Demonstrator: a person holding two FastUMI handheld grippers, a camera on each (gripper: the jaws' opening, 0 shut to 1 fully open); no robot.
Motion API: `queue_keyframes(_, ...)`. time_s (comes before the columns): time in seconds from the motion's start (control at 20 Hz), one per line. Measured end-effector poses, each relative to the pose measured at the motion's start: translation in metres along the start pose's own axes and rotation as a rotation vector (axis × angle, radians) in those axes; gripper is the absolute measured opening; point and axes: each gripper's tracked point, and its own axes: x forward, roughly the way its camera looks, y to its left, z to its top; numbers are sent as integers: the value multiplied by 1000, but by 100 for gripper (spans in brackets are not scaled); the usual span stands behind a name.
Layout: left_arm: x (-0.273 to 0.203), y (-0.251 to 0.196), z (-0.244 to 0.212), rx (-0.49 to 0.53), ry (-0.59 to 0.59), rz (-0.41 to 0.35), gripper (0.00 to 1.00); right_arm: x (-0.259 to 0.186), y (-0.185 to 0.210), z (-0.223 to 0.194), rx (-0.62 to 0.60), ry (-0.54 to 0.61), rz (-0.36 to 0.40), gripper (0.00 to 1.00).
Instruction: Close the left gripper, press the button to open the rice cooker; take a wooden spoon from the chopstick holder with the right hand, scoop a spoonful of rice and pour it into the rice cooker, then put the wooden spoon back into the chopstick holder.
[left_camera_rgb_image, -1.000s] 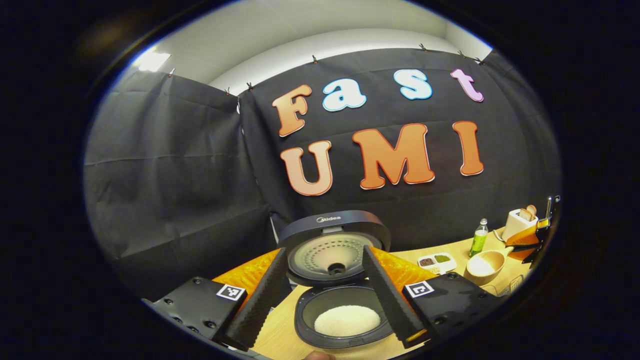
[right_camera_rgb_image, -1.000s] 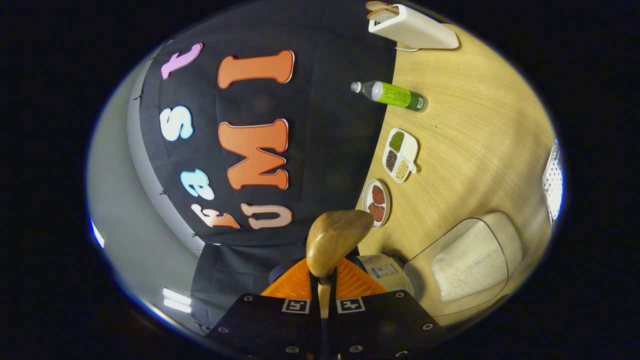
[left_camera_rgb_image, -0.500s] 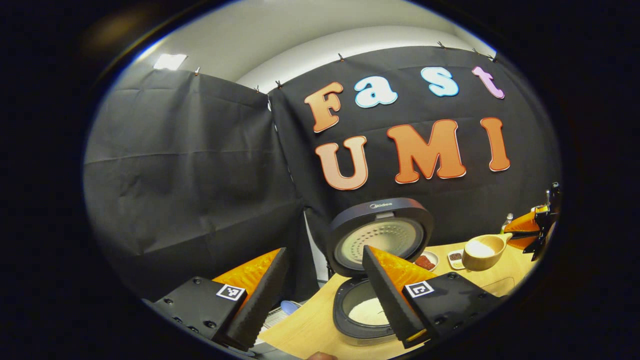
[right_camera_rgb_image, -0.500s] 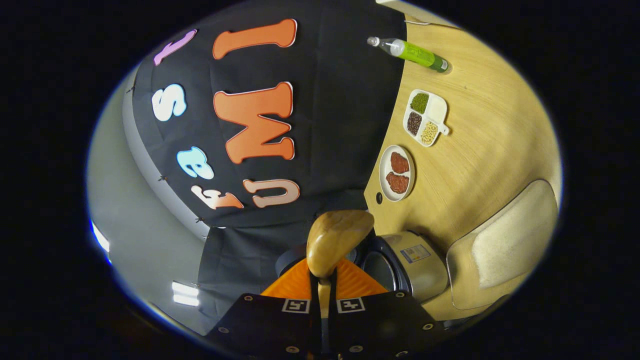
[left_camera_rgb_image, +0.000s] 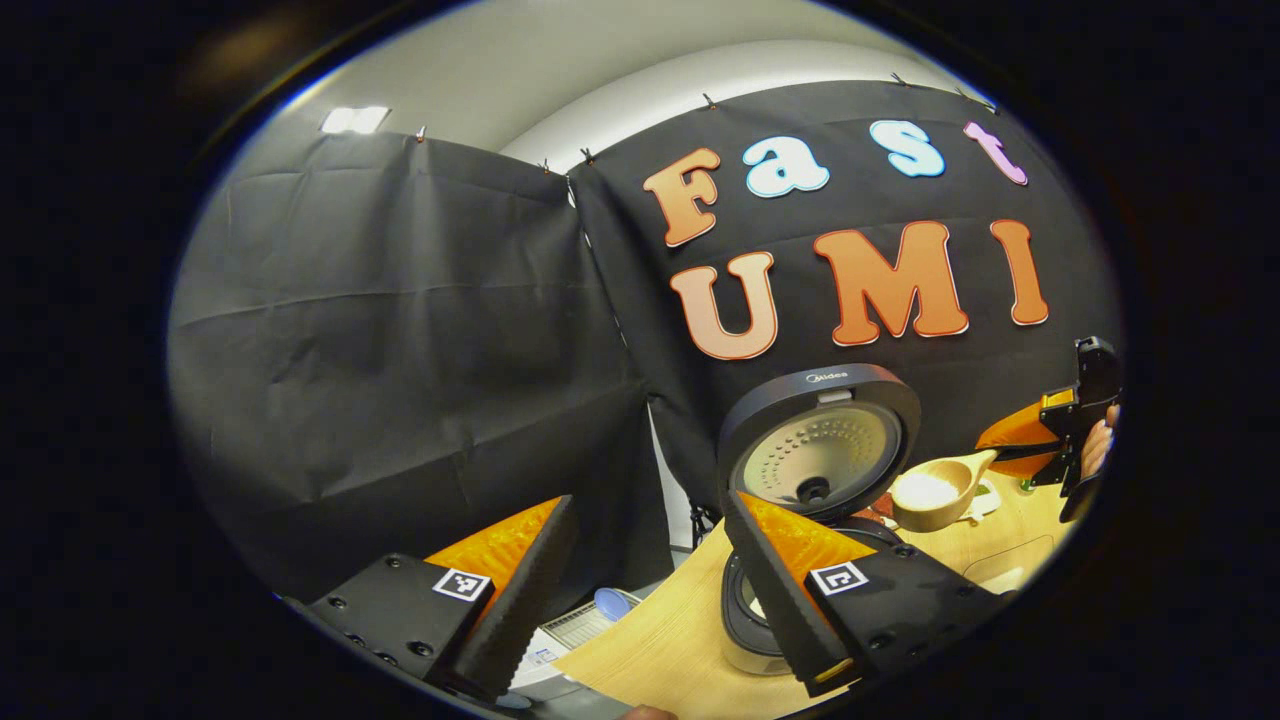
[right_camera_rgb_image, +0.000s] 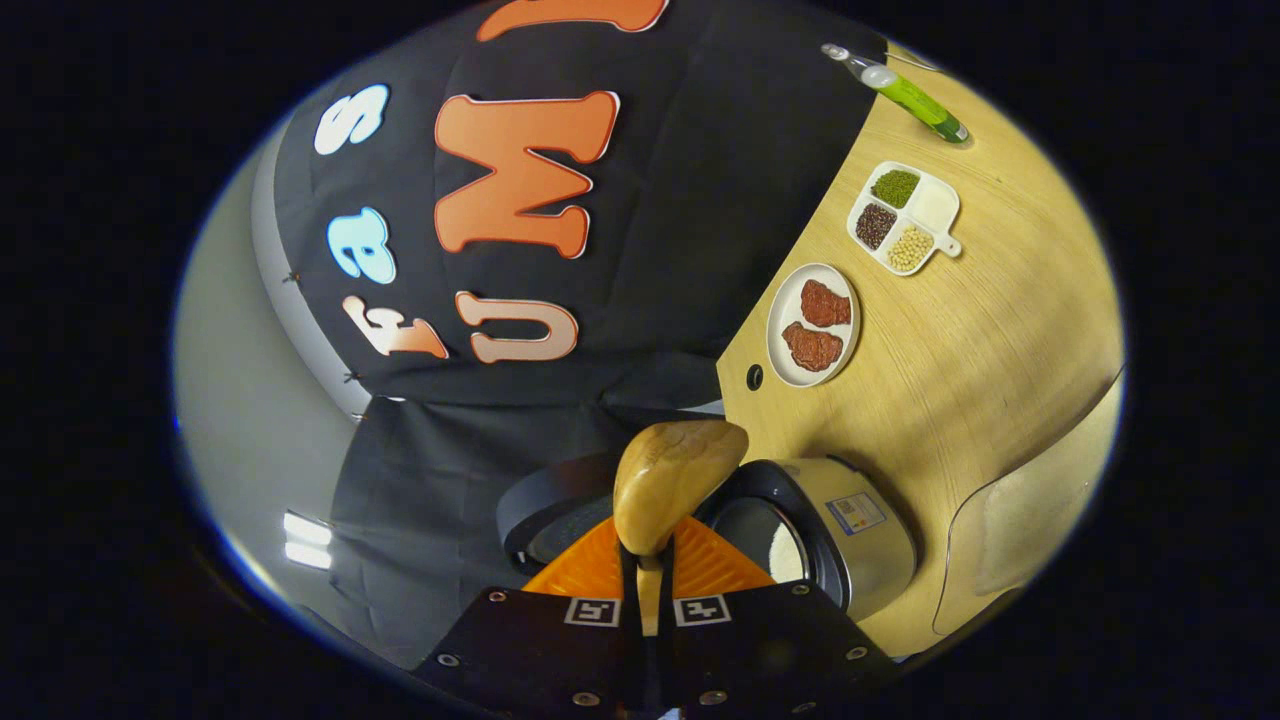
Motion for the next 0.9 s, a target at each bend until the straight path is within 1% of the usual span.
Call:
queue_keyframes(0.15,1,8,-6,-3,13,14,94,19,-3,-4,-118,-23,-68,5)
queue_keyframes(0.35,1,21,-14,-11,36,33,94,33,2,-7,-306,-67,-125,5)
queue_keyframes(0.4,1,23,-16,-14,38,36,100,37,5,-7,-355,-80,-134,5)
queue_keyframes(0.55,2,27,-17,-13,42,40,100,38,13,-8,-508,-113,-149,5)
queue_keyframes(0.65,3,28,-18,-12,43,39,93,40,20,-11,-589,-128,-150,5)
queue_keyframes(0.7,3,29,-18,-12,44,38,100,41,24,-14,-622,-130,-148,5)
queue_keyframes(0.75,4,29,-18,-12,43,37,93,42,27,-15,-651,-136,-147,5)
queue_keyframes(0.8,3,29,-18,-12,43,35,100,43,28,-17,-678,-139,-147,5)
queue_keyframes(0.9,3,30,-18,-11,42,33,100,44,32,-21,-729,-151,-149,5)
